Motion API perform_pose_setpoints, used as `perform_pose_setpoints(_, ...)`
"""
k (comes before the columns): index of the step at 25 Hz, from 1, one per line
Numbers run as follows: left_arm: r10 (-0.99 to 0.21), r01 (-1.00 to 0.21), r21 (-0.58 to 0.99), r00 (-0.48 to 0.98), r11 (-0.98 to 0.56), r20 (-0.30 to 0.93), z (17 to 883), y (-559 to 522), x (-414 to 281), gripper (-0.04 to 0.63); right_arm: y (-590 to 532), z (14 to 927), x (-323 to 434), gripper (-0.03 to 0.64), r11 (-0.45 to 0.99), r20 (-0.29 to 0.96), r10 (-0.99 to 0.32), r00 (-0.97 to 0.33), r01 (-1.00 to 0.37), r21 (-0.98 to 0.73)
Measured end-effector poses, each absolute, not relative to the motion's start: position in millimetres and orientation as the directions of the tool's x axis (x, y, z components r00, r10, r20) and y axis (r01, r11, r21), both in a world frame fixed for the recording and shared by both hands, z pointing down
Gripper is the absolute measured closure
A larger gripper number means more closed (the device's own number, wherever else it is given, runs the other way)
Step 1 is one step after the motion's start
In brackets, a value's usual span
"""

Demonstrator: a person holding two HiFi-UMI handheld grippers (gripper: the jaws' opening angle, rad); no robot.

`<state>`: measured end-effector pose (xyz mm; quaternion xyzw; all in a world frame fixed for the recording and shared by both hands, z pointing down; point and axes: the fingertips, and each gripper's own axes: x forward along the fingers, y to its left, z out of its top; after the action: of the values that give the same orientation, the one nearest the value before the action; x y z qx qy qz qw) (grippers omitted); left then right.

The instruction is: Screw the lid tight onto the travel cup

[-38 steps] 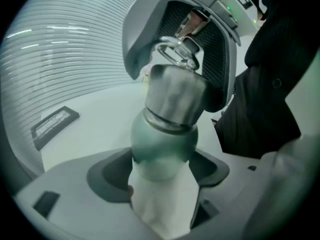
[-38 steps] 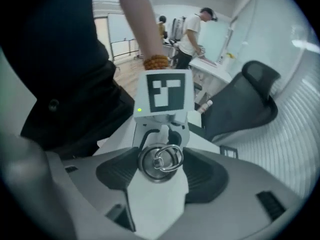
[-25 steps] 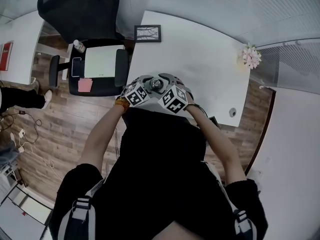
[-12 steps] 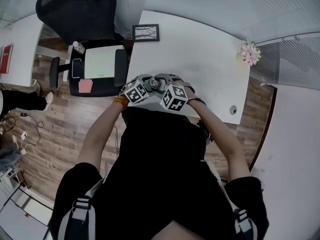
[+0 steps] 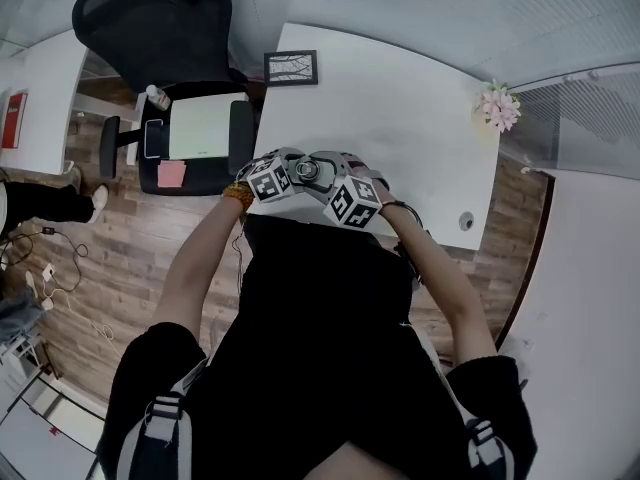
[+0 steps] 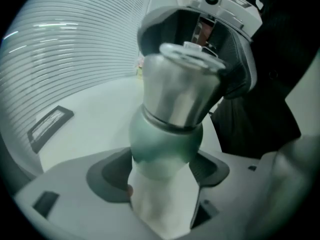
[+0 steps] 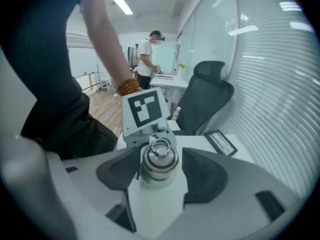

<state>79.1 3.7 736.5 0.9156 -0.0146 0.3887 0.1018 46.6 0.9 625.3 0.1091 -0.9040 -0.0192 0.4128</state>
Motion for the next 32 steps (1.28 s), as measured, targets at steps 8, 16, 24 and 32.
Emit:
perform_pose_setpoints(8,-0.253,-0.482,0.197,0.715,-0.854,0.652,739.9,5.0,77.8,0.238,-1.1,638.8,50.5,0.365,0.881,0.755,-0.341,-0.560,-0.471,0.049)
perform_pose_setpoints(16,-0.075,-0.306,0.214,0.714,-0.928,0.696,743.2,8.2,75.4,0.236,2.6,639.6,46.1,0.370,0.955,0.759,-0.227,-0.610,-0.293,0.051)
perform_pose_setpoints(24,0.200,0.039,0.219,0.586,-0.975,0.786,744.9,16.9,70.6,0.236,11.2,640.5,43.4,0.368,0.992,0.778,-0.119,-0.617,-0.099,0.073)
perform_pose_setpoints(32,-0.081,-0.337,0.233,0.706,-0.912,0.704,746.0,17.4,73.1,0.236,13.1,631.2,47.2,0.368,0.938,0.771,-0.278,-0.573,-0.334,0.091)
